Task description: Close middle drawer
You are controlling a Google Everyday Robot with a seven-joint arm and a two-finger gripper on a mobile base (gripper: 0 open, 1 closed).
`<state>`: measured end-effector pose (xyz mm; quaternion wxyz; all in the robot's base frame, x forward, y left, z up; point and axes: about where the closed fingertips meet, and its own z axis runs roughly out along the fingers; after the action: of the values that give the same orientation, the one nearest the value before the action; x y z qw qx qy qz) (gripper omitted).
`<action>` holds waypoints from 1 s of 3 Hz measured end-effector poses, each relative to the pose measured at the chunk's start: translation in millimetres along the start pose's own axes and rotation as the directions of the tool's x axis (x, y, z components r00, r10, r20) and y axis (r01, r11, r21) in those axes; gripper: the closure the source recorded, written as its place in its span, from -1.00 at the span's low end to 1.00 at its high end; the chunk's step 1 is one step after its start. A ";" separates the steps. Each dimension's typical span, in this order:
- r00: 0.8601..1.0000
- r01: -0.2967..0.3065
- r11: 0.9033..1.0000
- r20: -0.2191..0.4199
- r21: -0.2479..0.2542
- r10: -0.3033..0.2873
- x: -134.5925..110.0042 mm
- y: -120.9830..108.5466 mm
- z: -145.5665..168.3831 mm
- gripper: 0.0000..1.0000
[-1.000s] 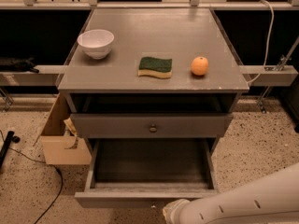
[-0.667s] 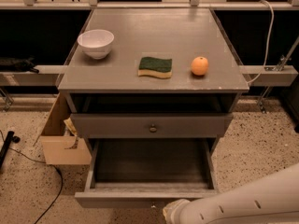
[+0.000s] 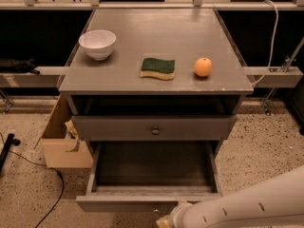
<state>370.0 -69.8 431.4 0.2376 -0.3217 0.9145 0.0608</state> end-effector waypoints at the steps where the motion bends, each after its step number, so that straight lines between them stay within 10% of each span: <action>1: 1.000 0.005 1.000 -0.001 -0.003 -0.005 -5.5 4.2 1.8 -1.00; 3: 1.000 0.005 1.000 -0.001 -0.003 -0.005 -5.5 4.2 1.8 -0.49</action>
Offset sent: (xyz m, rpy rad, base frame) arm 0.0028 0.0068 0.0008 -0.0007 0.0012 0.0059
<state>371.9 -62.9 432.3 0.2367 -0.3245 0.9137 0.0614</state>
